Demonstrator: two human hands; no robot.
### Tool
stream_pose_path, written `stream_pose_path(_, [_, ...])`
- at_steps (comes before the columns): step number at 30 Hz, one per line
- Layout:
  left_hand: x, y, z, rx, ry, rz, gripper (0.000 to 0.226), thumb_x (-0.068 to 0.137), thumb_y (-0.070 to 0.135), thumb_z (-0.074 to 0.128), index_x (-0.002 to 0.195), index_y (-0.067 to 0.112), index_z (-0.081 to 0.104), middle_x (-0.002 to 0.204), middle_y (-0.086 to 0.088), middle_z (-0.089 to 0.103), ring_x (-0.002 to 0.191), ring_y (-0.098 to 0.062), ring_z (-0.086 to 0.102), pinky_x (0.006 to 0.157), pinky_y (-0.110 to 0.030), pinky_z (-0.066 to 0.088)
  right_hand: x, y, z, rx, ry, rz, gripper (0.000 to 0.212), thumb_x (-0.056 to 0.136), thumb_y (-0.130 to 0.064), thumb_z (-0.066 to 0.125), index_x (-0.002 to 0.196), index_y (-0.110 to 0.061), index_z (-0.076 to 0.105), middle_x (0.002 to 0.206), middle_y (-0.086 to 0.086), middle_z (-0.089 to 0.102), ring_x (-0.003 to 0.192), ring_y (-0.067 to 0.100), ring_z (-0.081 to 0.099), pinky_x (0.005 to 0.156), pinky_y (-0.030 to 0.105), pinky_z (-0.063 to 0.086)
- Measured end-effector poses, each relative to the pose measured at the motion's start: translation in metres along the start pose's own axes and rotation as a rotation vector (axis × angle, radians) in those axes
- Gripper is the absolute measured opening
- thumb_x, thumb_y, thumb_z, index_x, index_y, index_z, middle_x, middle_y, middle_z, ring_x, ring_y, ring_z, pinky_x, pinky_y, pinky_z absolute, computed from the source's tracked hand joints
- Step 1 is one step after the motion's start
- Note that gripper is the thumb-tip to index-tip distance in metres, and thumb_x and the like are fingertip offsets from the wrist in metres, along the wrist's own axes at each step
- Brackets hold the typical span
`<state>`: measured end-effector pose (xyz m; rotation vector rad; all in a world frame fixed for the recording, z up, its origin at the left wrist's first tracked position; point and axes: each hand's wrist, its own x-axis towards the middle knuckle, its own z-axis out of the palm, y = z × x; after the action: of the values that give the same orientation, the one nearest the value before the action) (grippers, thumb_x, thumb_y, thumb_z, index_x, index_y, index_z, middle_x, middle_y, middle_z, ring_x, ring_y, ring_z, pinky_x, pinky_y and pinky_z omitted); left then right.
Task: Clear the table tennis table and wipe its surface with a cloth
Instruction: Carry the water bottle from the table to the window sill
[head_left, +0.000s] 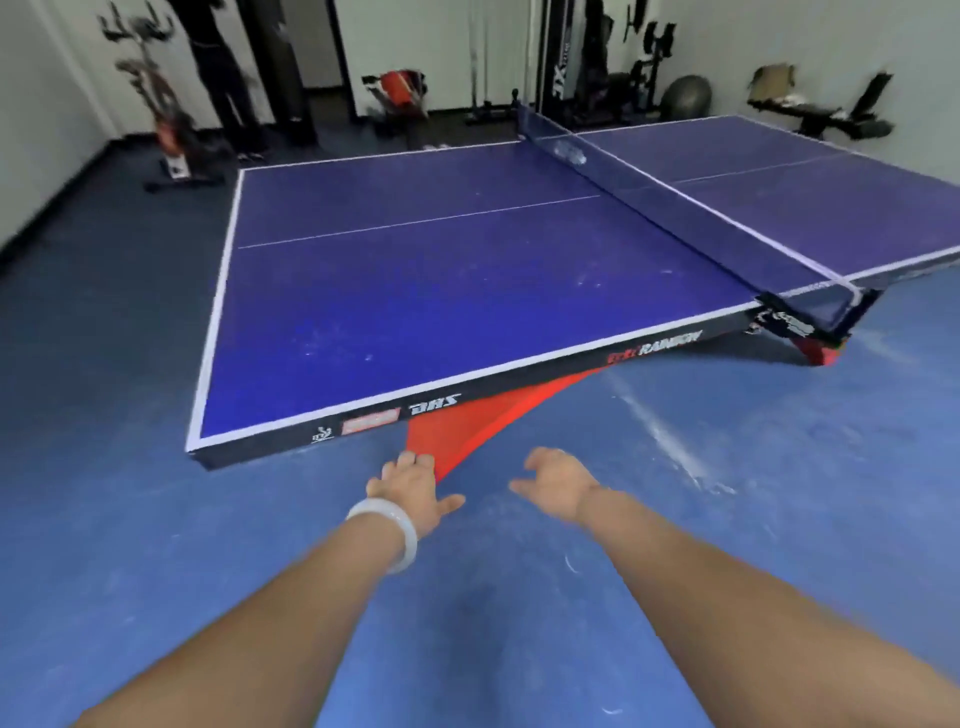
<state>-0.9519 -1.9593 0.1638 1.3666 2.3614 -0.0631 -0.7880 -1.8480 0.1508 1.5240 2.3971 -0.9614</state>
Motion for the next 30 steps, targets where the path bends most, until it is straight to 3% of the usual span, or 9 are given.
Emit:
stream_pose_path(10, [-0.018, -0.135, -0.003, -0.112, 0.014, -0.395, 0.072, 0.092, 0.063, 0.049, 0.145, 0.017, 0.033, 0.144, -0.005, 0.038, 0.133, -0.028, 0.038, 0.105, -0.042, 0.037, 0.058, -0.136, 0.068, -0.213, -0.148, -0.263, 0.05, 0.095, -0.041, 0.056, 0.133, -0.008, 0.051, 0.134, 0.012, 0.051, 0.125, 0.032, 0.046, 0.102, 0.041, 0.043])
stream_pose_path(12, [-0.022, -0.163, -0.006, -0.12, 0.018, -0.436, 0.072, 0.092, 0.063, 0.049, 0.145, 0.017, 0.033, 0.144, -0.005, 0.038, 0.133, -0.028, 0.039, 0.104, -0.041, 0.036, 0.064, -0.161, 0.083, -0.245, -0.166, -0.281, 0.046, 0.095, -0.043, 0.055, 0.125, -0.009, 0.053, 0.131, 0.011, 0.052, 0.122, 0.033, 0.048, 0.099, 0.041, 0.044])
stream_pose_path(14, [-0.024, -0.192, -0.01, -0.128, 0.022, -0.466, 0.073, 0.092, 0.064, 0.049, 0.145, 0.017, 0.033, 0.144, -0.005, 0.038, 0.133, -0.028, 0.039, 0.104, -0.041, 0.036, 0.068, -0.188, 0.096, -0.277, -0.183, -0.298, 0.041, 0.094, -0.044, 0.055, 0.117, -0.01, 0.054, 0.129, 0.011, 0.054, 0.118, 0.033, 0.051, 0.095, 0.039, 0.046])
stream_pose_path(19, [-0.026, -0.279, -0.022, -0.157, 0.029, -0.484, 0.074, 0.093, 0.062, 0.048, 0.148, 0.017, 0.028, 0.146, -0.005, 0.035, 0.134, -0.027, 0.037, 0.106, -0.041, 0.036, 0.078, -0.272, 0.14, -0.328, -0.214, -0.306, 0.048, 0.096, -0.044, 0.053, 0.131, -0.01, 0.05, 0.133, 0.01, 0.05, 0.123, 0.032, 0.048, 0.097, 0.037, 0.045])
stream_pose_path(23, [-0.027, -0.373, -0.034, -0.155, 0.03, -0.493, 0.071, 0.093, 0.061, 0.049, 0.146, 0.016, 0.032, 0.146, -0.005, 0.035, 0.133, -0.028, 0.038, 0.105, -0.041, 0.036, 0.085, -0.36, 0.193, -0.303, -0.23, -0.318, 0.037, 0.096, -0.042, 0.054, 0.118, -0.011, 0.054, 0.124, 0.007, 0.051, 0.12, 0.029, 0.05, 0.093, 0.035, 0.047])
stream_pose_path(27, [-0.025, -0.461, -0.049, -0.171, 0.021, -0.516, 0.072, 0.093, 0.061, 0.051, 0.146, 0.016, 0.032, 0.147, -0.005, 0.035, 0.134, -0.028, 0.038, 0.107, -0.042, 0.036, 0.089, -0.445, 0.231, -0.235, -0.229, -0.358, 0.046, 0.098, -0.038, 0.054, 0.136, -0.011, 0.047, 0.138, 0.007, 0.044, 0.128, 0.026, 0.045, 0.099, 0.035, 0.043])
stream_pose_path(30, [-0.014, -0.517, -0.06, -0.161, 0.0, -0.539, 0.072, 0.092, 0.062, 0.05, 0.146, 0.017, 0.032, 0.146, -0.005, 0.036, 0.133, -0.028, 0.038, 0.106, -0.041, 0.036, 0.101, -0.497, 0.251, -0.191, -0.226, -0.366, 0.046, 0.098, -0.034, 0.055, 0.136, -0.011, 0.046, 0.14, 0.008, 0.043, 0.129, 0.027, 0.044, 0.104, 0.037, 0.041])
